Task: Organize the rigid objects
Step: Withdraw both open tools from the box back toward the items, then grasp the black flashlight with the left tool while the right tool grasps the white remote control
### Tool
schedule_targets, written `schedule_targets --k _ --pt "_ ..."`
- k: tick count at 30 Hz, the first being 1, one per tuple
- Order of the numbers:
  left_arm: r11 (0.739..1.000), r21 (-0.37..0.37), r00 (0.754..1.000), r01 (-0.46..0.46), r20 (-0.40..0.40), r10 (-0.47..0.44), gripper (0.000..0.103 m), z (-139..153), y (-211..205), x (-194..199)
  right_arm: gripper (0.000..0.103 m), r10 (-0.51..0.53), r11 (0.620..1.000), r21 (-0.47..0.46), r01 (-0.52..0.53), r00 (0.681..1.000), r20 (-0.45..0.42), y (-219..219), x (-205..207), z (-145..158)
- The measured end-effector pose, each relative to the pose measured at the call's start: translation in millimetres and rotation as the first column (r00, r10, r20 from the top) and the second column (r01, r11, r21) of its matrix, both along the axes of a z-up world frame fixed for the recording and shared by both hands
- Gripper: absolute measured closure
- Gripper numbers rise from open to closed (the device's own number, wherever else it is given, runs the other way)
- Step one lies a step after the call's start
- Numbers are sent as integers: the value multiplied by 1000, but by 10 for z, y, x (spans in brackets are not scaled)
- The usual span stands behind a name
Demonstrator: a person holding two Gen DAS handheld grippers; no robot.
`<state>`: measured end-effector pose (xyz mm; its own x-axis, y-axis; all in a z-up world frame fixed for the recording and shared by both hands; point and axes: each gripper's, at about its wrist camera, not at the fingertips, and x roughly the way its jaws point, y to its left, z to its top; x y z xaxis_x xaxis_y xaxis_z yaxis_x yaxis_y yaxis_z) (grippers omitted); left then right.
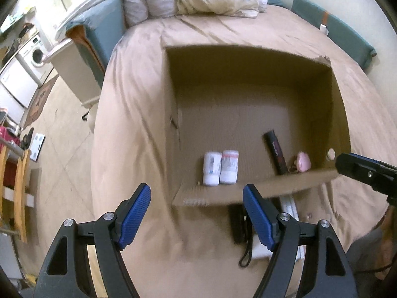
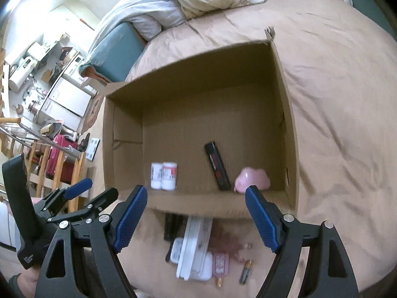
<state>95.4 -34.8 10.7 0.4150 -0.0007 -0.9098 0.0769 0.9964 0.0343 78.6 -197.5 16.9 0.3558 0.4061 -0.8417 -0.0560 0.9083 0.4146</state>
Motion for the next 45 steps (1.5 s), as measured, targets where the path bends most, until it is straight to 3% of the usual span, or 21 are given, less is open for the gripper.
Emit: schedule_targets --k 16,27,31,35,45 --pt "999 -21 998 -47 -44 46 29 -236 169 -482 17 -2 1000 -3 2 999 -45 -75 -541 -153" --pt "995 -30 993 -96 -66 94 29 -321 294 -467 17 -23 999 -25 21 998 -63 -101 -617 -230" --pt "991 -55 988 -119 -100 114 29 -429 318 -418 17 -77 996 -41 74 993 -88 -213 -599 -290" --pt "991 -88 986 -99 -141 86 36 -544 218 -380 17 -130 991 -41 126 982 -138 -305 -559 -401" --pt "993 -118 978 -22 -208 -3 46 -862 -195 -81 17 -141 990 -21 140 972 -187 -304 -535 -520"
